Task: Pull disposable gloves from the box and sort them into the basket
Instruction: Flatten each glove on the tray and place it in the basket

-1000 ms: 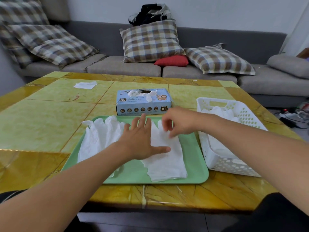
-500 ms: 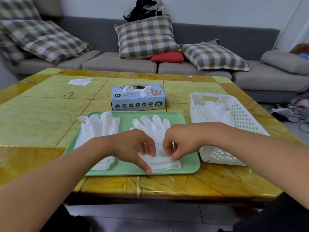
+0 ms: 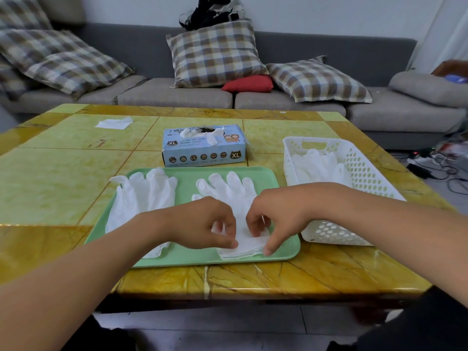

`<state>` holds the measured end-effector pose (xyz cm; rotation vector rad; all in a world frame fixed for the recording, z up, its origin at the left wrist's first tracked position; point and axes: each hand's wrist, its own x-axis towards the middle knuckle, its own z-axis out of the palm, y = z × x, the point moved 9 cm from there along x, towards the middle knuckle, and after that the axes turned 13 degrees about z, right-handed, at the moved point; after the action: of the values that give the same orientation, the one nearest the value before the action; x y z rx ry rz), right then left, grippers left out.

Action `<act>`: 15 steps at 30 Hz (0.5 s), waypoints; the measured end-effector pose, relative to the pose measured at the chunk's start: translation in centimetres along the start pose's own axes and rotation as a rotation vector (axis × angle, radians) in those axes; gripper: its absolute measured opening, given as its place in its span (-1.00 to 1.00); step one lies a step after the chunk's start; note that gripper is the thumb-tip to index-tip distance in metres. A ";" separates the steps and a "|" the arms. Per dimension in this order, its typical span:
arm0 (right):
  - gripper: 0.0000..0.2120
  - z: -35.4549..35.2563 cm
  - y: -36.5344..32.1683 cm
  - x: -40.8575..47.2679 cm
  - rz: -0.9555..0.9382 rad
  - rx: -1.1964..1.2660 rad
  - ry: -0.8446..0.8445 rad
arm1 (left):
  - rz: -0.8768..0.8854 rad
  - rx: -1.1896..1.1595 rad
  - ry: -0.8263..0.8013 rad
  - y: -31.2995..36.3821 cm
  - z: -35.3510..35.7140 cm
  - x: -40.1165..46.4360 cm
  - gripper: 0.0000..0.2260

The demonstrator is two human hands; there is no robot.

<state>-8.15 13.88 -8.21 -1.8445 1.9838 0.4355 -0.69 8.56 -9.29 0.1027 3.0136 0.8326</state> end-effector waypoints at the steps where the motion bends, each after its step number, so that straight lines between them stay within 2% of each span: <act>1: -0.73 0.2 -0.2 0.0 -0.012 -0.018 0.008 | -0.003 0.021 -0.005 0.2 -0.1 0.0 -0.85; 3: -0.76 0.7 -0.8 0.2 -0.034 -0.083 0.040 | -0.026 0.055 -0.025 0.6 -0.1 0.0 -0.76; 6: -0.83 0.9 -1.4 0.6 -0.075 -0.099 0.059 | -0.067 0.093 -0.062 1.0 -0.1 -0.3 -0.51; 7: -0.86 0.2 -1.2 0.6 -0.087 -0.028 0.073 | -0.084 0.084 -0.070 0.9 -0.3 -0.5 -0.39; 9: -0.92 -2.1 0.0 0.1 -0.073 0.270 0.101 | -0.115 0.054 -0.037 0.6 -1.2 -1.0 -0.22; 10: -0.93 -3.6 0.8 -0.5 -0.068 0.472 0.102 | -0.110 0.041 0.048 0.8 -2.4 -1.1 -0.22; 12: -0.92 -5.4 2.2 -1.3 -0.081 0.907 0.050 | -0.076 -0.081 0.349 1.2 -5.0 -1.3 -0.44; 14: -0.97 -6.4 2.9 -2.3 -0.093 1.236 -0.021 | -0.063 -0.365 0.600 2.2 -7.1 -1.5 -0.74; 15: -0.96 -6.8 3.1 -2.9 -0.096 1.326 -0.032 | -0.066 -0.518 0.666 2.6 -7.6 -1.3 -0.79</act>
<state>-11.58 13.38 -0.99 -0.9969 1.4535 -0.7308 0.55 6.80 -1.49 -0.3448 3.1711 1.9279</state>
